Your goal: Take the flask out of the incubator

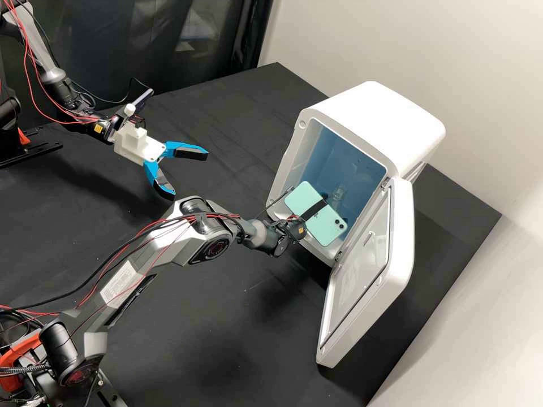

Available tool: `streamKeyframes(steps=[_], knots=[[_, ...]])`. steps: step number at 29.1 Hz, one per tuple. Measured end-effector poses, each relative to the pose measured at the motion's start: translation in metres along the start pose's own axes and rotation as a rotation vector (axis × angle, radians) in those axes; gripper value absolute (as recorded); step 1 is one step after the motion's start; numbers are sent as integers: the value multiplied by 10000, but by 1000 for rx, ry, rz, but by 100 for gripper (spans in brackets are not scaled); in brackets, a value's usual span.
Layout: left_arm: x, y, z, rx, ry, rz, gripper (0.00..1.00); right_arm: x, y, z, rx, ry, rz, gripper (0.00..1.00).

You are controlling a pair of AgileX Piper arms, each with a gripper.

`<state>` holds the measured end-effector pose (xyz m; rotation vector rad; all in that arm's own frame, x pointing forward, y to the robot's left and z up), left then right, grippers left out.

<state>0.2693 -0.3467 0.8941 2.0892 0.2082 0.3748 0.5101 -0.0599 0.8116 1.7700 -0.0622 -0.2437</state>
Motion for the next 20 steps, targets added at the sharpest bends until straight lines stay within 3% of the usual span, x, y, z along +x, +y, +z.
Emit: streamKeyframes(steps=[2,20], knots=[[0,0,0,0,0,0,100,8,-9,9,1,15,5,0],[0,0,0,0,0,0,100,17,-14,32,2,25,11,0]])
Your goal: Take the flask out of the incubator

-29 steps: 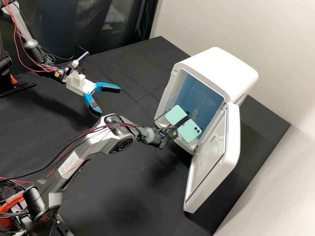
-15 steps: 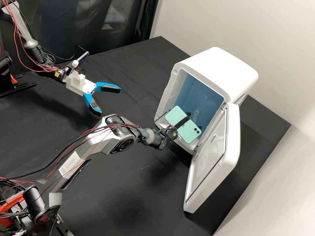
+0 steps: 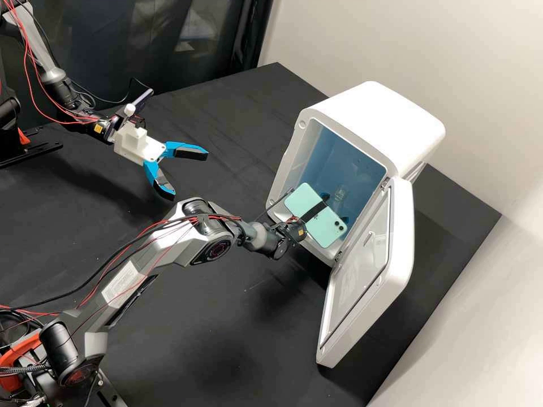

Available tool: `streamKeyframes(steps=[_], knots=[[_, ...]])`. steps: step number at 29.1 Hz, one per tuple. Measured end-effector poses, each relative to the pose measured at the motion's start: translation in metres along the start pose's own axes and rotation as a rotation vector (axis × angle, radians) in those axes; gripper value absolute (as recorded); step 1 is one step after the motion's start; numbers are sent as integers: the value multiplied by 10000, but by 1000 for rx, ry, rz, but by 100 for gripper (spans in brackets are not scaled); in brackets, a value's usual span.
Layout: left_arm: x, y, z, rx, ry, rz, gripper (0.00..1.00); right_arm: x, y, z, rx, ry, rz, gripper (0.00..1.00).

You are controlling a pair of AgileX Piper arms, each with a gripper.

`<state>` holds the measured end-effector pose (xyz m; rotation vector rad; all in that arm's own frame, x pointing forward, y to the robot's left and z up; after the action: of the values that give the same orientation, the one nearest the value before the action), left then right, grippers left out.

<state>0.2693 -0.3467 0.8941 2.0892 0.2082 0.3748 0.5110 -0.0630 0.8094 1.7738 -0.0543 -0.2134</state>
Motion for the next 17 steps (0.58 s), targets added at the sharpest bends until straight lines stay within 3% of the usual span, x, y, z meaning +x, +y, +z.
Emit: streamKeyframes(steps=[8,14,17], knots=[[-4,13,3,1,-1,5,100,-22,37,34,3,0,10,0],[-7,23,6,1,-2,8,100,-107,206,46,10,-18,36,0],[-7,23,6,1,-2,8,100,-170,312,-35,11,-2,48,0]])
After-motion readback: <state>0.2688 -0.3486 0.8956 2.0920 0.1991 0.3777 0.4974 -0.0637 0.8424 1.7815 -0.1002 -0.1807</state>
